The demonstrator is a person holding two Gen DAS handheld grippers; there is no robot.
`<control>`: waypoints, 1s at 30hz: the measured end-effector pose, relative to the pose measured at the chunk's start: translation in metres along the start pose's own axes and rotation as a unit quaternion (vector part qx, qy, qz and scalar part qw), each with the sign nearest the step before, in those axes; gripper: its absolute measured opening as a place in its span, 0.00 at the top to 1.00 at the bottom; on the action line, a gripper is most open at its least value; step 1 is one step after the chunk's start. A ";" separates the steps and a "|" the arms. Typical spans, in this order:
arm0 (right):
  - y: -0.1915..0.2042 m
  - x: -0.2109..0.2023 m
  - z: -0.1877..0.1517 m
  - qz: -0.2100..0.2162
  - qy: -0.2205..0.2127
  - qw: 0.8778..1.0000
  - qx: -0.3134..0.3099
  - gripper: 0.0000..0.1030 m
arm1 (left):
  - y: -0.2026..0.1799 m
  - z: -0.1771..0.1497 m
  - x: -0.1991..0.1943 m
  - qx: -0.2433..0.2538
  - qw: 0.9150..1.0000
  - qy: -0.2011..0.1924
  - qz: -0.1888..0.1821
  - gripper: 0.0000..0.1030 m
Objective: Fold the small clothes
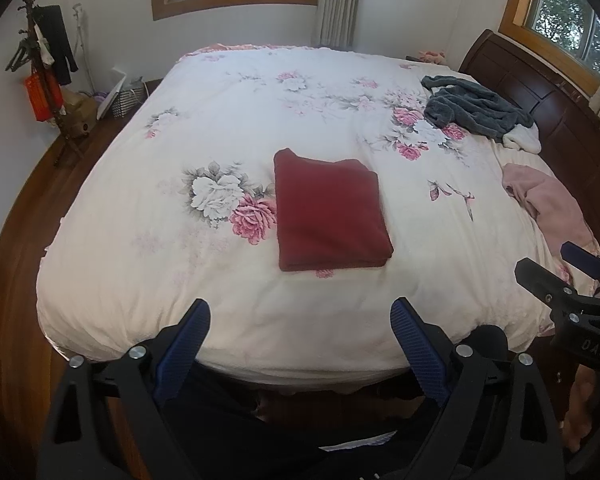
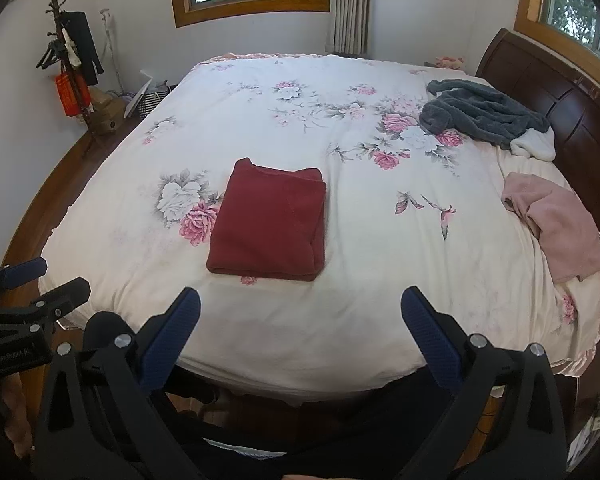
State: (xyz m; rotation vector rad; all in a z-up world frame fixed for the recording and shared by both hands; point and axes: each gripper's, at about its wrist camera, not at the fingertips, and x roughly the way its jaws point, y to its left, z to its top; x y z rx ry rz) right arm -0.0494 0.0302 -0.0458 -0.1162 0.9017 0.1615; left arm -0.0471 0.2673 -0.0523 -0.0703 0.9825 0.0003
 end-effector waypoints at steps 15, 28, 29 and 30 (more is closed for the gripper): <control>-0.001 0.001 0.000 0.001 0.000 1.000 0.000 0.03 | -0.001 0.001 -0.001 0.000 1.000 -0.002 0.003 0.11; 0.006 -0.001 -0.007 0.010 -0.001 1.000 0.000 0.03 | -0.001 0.003 0.000 0.001 1.000 -0.002 0.003 0.11; 0.005 0.000 -0.007 0.010 0.000 1.000 0.000 0.03 | 0.000 0.003 0.000 0.002 1.000 -0.002 0.002 0.11; 0.004 0.000 -0.006 0.010 -0.001 1.000 0.001 0.03 | 0.000 0.003 0.000 0.002 1.000 -0.002 0.003 0.11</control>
